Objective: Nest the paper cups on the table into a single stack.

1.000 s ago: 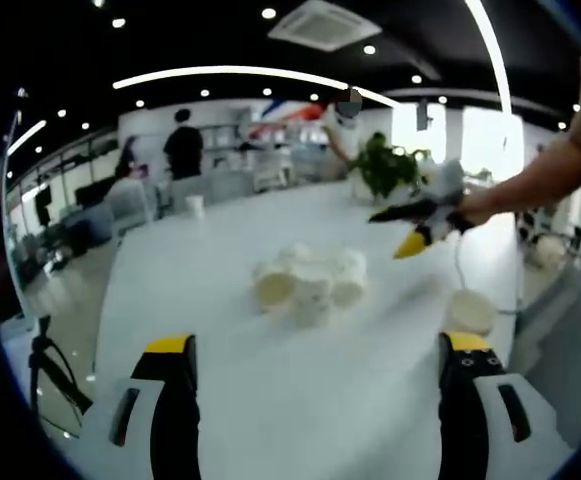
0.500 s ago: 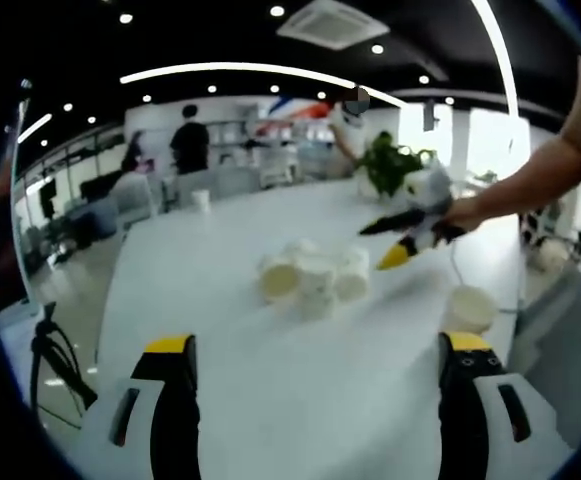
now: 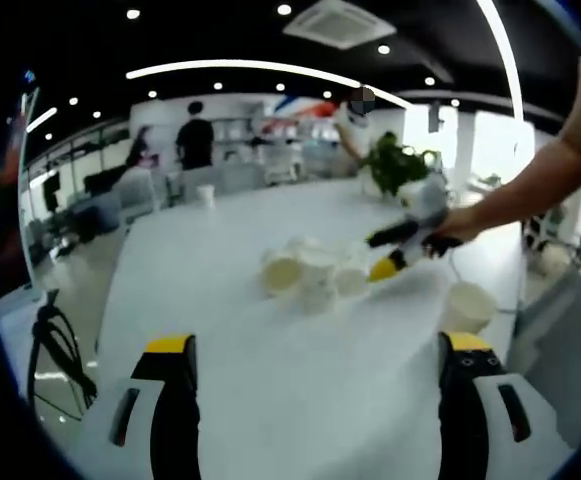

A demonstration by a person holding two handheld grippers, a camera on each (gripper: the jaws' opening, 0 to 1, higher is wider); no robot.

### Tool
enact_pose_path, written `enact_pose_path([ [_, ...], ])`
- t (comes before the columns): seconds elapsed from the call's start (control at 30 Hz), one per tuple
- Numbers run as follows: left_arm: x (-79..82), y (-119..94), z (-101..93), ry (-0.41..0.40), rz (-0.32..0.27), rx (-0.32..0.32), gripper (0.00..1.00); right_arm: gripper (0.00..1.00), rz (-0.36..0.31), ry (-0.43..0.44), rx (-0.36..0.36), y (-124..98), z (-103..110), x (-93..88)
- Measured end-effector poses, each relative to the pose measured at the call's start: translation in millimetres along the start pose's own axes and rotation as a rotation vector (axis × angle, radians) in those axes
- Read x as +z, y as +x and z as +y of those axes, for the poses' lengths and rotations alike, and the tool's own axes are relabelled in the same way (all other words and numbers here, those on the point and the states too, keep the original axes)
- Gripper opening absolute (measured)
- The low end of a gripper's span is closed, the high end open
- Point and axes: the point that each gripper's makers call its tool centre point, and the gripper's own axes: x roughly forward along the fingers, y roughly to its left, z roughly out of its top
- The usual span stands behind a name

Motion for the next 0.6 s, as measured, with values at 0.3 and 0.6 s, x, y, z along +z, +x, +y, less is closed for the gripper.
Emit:
enact_pose_path([
  [0.3,1.9,-2,-0.4,0.003,0.001,0.0,0.98,0.61,0.008,-0.016,-0.012,2,-1,-1.4],
  [0.6,-1.2,-4,2.4,-0.002,0.007,0.006,0.98,0.52,0.012,0.042,0.074,-7,0,-0.7],
])
